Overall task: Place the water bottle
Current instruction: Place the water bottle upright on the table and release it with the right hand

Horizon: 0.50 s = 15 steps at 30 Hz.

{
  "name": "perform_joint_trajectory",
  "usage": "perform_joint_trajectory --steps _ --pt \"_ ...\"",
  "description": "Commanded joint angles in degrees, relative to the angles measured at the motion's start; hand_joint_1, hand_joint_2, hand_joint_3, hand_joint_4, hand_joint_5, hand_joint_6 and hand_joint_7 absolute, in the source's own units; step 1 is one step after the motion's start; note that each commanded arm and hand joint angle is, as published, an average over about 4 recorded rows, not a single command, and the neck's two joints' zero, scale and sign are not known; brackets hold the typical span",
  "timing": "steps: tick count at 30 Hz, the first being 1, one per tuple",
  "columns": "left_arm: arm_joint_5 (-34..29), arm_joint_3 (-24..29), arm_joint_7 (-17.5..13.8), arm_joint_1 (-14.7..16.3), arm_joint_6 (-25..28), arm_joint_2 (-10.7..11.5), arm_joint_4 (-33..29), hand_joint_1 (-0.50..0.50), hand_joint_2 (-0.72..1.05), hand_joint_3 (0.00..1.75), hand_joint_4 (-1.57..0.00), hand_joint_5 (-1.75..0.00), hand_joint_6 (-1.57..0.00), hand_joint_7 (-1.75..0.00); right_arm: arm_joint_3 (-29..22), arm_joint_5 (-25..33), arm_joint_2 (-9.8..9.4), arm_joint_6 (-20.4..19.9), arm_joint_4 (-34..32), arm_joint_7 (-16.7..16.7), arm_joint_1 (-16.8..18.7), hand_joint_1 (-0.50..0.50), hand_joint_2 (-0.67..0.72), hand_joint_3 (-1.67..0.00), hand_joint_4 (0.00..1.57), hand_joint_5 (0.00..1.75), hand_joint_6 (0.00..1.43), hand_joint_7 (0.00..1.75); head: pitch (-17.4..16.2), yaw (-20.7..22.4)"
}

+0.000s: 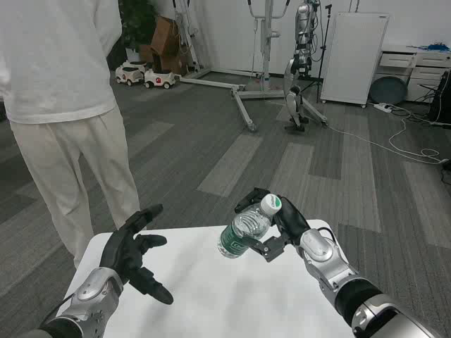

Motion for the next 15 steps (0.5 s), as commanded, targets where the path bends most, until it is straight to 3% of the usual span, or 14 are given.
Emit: perform_joint_trajectory --steps 1,15 --pt "5.4 4.1 3.0 -0.7 -3.9 0.8 -4.6 -0.5 -0.55 0.09 0.0 -1.75 0.0 -0.42 -2.7 0.4 -1.94 -0.5 -9.1 -0.6 0.4 -0.04 -0.6 -1.51 1.51 1.36 1.34 1.3 -0.7 -0.5" --pt "5.4 4.2 3.2 -0.7 -3.9 0.8 -4.5 -0.5 -0.55 0.09 0.0 -1.75 0.0 -0.42 -2.7 0.4 -1.94 -0.5 -9.0 -0.6 0.4 -0.07 -0.6 -1.51 1.51 1.36 1.34 1.31 -0.6 -0.5"
